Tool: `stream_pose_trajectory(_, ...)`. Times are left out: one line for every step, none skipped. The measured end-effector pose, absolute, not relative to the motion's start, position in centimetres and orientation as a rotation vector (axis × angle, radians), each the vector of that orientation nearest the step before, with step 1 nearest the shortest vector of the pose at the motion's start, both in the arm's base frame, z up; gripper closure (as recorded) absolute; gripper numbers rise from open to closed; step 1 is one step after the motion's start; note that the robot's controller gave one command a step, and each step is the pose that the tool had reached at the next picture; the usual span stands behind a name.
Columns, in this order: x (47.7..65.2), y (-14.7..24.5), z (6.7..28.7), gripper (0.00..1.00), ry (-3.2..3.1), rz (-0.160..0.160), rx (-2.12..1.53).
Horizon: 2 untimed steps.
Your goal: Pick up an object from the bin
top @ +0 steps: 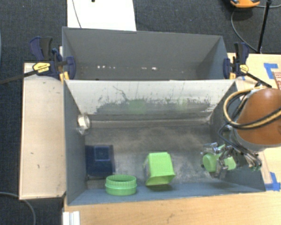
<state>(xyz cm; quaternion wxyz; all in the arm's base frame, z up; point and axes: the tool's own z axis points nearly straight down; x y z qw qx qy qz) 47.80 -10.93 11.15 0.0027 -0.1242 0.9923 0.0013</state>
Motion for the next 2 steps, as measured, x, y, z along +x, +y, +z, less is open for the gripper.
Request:
stream_pose_trajectory(47.7,-10.9,13.3,1.0,3.116,0.007,-0.387)
stream_pose_trajectory(47.9,-10.9,15.3,1.0,3.109,0.003,-0.386)
